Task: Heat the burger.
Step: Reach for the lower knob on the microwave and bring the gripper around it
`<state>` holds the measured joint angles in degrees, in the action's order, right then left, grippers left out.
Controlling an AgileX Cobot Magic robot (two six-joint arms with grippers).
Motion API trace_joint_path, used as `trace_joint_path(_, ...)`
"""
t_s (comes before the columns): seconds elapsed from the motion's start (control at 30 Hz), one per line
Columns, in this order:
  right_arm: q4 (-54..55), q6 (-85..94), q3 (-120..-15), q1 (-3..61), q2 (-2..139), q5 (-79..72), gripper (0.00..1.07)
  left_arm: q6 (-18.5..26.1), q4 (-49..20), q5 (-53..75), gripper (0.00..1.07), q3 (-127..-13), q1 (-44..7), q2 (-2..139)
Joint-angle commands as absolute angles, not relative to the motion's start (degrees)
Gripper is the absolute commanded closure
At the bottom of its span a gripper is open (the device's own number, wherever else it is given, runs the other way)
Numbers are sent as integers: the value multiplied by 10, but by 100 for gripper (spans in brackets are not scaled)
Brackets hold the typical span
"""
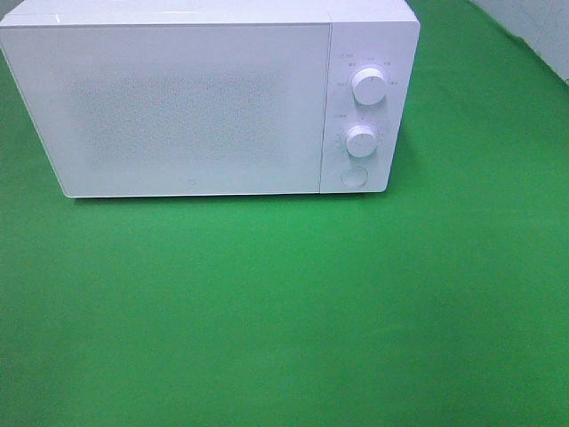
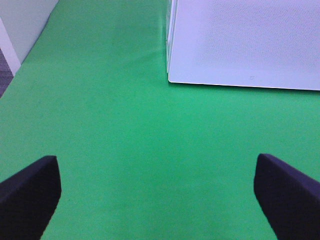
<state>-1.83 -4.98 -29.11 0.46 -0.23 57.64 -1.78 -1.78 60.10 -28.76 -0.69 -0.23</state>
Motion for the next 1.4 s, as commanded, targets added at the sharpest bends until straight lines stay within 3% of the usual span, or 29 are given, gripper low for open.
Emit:
trace_joint_path(0.03, -22, -45, -290, 1, -15, 576, 32, -18, -19, 596, 9, -286, -6, -17)
trace_joint_path(1.4, -22, -70, -302, 1, -7, 567, 32, -18, -19, 596, 9, -286, -6, -15)
